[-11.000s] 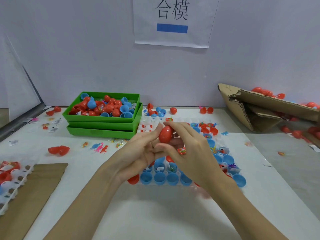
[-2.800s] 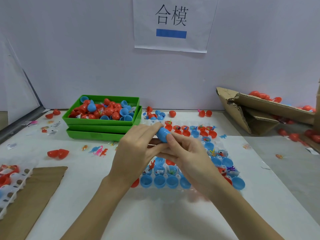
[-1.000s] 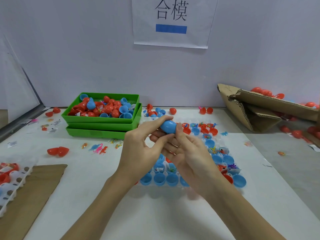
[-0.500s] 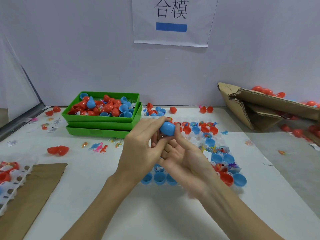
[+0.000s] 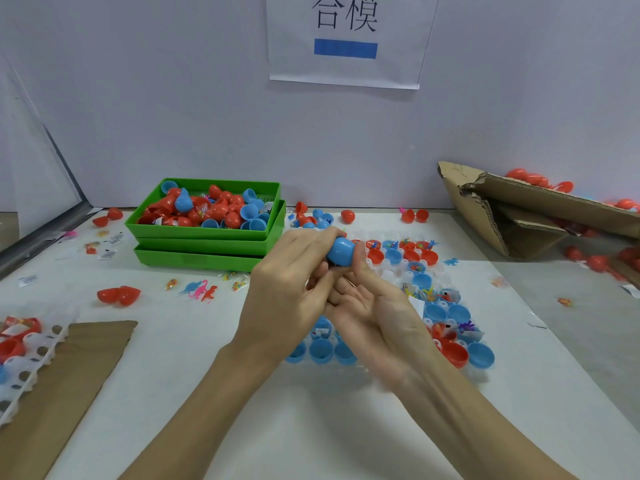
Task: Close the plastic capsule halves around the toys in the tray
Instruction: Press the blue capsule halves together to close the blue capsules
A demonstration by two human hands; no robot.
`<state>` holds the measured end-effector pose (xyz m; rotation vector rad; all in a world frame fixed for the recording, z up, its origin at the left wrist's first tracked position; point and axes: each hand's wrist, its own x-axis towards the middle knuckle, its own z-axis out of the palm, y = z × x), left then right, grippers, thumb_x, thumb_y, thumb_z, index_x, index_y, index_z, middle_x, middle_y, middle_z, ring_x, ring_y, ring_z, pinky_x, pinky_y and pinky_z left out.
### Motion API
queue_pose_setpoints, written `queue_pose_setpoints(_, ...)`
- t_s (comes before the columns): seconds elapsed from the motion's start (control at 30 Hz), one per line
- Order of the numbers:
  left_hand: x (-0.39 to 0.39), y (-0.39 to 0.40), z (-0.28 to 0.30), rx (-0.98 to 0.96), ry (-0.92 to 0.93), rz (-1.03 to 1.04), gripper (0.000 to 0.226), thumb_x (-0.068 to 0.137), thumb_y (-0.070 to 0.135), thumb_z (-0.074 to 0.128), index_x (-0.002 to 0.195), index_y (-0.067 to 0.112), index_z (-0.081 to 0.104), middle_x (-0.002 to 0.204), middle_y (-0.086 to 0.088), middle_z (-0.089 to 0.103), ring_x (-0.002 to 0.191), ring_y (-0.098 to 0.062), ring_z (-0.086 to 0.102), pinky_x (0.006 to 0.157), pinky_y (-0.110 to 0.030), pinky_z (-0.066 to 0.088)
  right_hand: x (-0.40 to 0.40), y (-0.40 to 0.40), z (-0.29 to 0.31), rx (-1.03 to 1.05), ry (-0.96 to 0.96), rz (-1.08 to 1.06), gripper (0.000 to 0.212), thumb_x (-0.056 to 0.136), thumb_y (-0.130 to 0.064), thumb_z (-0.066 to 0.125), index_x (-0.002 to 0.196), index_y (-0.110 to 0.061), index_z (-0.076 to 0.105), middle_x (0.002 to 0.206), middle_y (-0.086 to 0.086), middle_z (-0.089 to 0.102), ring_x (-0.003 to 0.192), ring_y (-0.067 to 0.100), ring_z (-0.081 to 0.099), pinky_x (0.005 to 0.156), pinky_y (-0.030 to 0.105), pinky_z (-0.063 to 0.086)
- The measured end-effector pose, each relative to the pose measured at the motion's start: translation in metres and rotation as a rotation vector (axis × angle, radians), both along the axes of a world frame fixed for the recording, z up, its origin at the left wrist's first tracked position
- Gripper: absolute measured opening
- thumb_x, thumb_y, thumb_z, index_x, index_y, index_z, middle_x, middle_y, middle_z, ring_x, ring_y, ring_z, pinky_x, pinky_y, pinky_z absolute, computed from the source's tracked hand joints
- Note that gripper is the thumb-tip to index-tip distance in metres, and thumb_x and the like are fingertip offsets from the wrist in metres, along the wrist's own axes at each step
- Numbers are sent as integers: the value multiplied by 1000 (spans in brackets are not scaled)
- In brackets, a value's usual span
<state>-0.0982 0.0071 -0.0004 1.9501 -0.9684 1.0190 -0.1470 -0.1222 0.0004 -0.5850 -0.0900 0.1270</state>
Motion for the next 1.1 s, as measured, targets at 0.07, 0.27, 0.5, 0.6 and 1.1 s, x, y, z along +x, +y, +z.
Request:
queue_pose_setpoints(0.07, 0, -1, 0, -9, 12, -9, 39, 92, 10, 76, 128, -2, 68, 118, -12, 71, 115, -25, 65, 108, -30, 50, 0, -2, 3, -25, 11, 5, 38, 93, -33, 72, 115, -3, 76, 103, 10, 72, 101, 19, 69, 96, 32, 56)
queue_pose_setpoints(0.27, -6, -8, 2, -138, 211, -114, 47, 93, 22, 76, 136, 9, 65, 134, 2, 66, 131, -15, 58, 112, -35, 47, 0, -8, 9, -93, 21, -21, 33, 95, -25, 69, 118, -1, 75, 123, 15, 71, 119, 24, 68, 105, 34, 52)
queue_pose_setpoints(0.5, -1, -1, 8, -232, 498, -295, 49, 93, 21, 75, 140, 30, 63, 142, 16, 63, 141, -10, 51, 118, -36, 43, 0, -16, 18, -267, -93, -61, 44, 99, -20, 63, 139, -2, 57, 137, 17, 64, 129, 27, 62, 115, 41, 43)
queue_pose_setpoints(0.6, 5, 5, 12, -206, 588, -456, 47, 100, 21, 67, 145, 30, 57, 156, 16, 50, 151, -12, 39, 121, -44, 38, 0, -20, 22, -357, -148, -168, 47, 89, -16, 71, 133, -4, 61, 130, 15, 69, 122, 29, 66, 102, 36, 55)
queue_pose_setpoints(1.1, 7, 7, 9, -254, 728, -784, 36, 106, 24, 57, 141, 14, 59, 152, -3, 57, 145, -24, 49, 112, -29, 45, -13, -14, 25, -937, -535, -514, 33, 96, -18, 60, 128, -27, 63, 117, -14, 74, 115, 9, 68, 93, 18, 53)
